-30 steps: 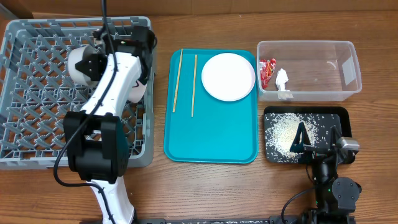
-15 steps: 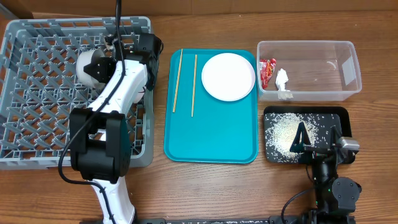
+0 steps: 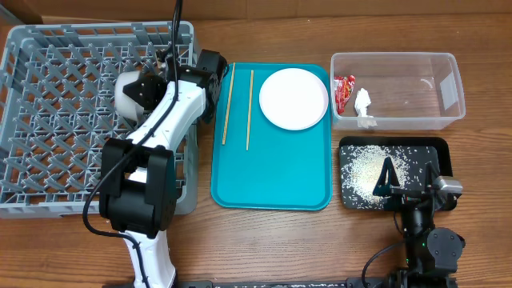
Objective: Sort waste into correct bins and load items into the dishwasher
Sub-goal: 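Reach the left gripper to the white plate and grasp its rim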
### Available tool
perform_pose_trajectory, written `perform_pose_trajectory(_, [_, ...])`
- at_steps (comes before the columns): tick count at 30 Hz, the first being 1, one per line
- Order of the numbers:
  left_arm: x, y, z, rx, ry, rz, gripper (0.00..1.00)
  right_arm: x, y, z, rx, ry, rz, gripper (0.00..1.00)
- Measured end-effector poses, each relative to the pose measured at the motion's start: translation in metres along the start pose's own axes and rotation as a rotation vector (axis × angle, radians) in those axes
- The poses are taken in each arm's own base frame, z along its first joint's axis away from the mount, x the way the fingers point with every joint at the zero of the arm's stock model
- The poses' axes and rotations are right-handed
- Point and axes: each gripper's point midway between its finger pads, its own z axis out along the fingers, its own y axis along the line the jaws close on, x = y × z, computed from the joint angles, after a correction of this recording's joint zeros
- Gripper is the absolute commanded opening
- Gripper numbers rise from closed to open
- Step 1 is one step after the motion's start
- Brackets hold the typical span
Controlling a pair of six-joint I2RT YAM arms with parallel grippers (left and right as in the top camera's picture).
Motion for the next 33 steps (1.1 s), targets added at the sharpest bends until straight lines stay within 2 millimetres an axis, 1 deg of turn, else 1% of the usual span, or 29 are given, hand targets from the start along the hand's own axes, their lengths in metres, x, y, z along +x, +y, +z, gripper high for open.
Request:
perform_pose_trajectory(4, [-0.004,0.004,-0.008,-0.030,-0.030,0.007,0.62,0.000,0.000,0.000,0.000,-0.001,0.001,1.00])
perform_pose_trajectory(7, [-0.011,0.004,-0.024,-0.047,-0.075,0.024,0.79,0.000,0.000,0.000,0.000,0.000,0.000,1.00])
perform_pose_trajectory(8, [-0.013,0.004,-0.031,-0.053,-0.092,0.031,0.83,0.000,0.000,0.000,0.000,0.000,0.000,1.00])
perform_pose_trajectory(12, [-0.023,0.004,-0.057,-0.058,-0.158,0.042,0.89,0.000,0.000,0.000,0.000,0.000,0.000,1.00])
perform_pose_trajectory(14, [-0.030,0.007,-0.068,-0.049,-0.181,0.028,0.91,0.000,0.000,0.000,0.000,0.000,0.000,1.00])
perform_pose_trajectory(16, [-0.037,0.011,-0.078,-0.012,-0.196,-0.002,0.89,0.000,0.000,0.000,0.000,0.000,0.000,1.00])
perform_pose_trajectory(17, [-0.041,0.014,-0.083,0.020,-0.200,-0.026,0.84,0.000,0.000,0.000,0.000,0.000,0.000,1.00])
perform_pose_trajectory(18, [-0.046,0.017,-0.089,0.076,-0.202,-0.057,0.77,0.000,0.000,0.000,0.000,0.000,0.000,1.00])
perform_pose_trajectory(19, [-0.050,0.021,-0.094,0.119,-0.204,-0.079,0.73,0.000,0.000,0.000,0.000,0.000,0.000,1.00])
perform_pose_trajectory(20, [-0.054,0.022,-0.102,0.197,-0.208,-0.104,0.71,0.000,0.000,0.000,0.000,0.000,0.000,1.00])
perform_pose_trajectory(22, [-0.062,0.026,-0.120,0.363,-0.220,-0.160,0.73,0.000,0.000,0.000,0.000,0.000,0.001,1.00])
perform_pose_trajectory(24, [-0.070,0.028,-0.146,0.544,-0.250,-0.221,0.85,0.000,0.000,0.000,0.000,0.000,0.000,1.00])
perform_pose_trajectory(25, [-0.073,0.025,-0.162,0.638,-0.268,-0.236,0.94,0.000,0.000,0.000,0.000,0.000,0.000,1.00])
perform_pose_trajectory(26, [-0.076,0.021,-0.179,0.732,-0.288,-0.242,1.00,0.000,0.000,0.000,0.000,0.000,0.000,1.00])
perform_pose_trajectory(28, [-0.079,0.005,-0.215,0.920,-0.318,-0.234,1.00,0.000,0.000,0.000,0.000,0.000,0.001,1.00])
perform_pose_trajectory(31, [-0.076,-0.027,-0.269,1.197,-0.341,-0.165,1.00,0.000,0.000,0.000,0.000,0.000,0.000,1.00])
perform_pose_trajectory(32, [-0.074,-0.035,-0.277,1.243,-0.339,-0.147,0.98,0.000,0.000,0.000,0.000,0.000,0.000,1.00])
perform_pose_trajectory(33, [-0.071,-0.048,-0.289,1.310,-0.325,-0.122,0.95,0.000,0.000,0.000,0.000,0.000,0.000,1.00])
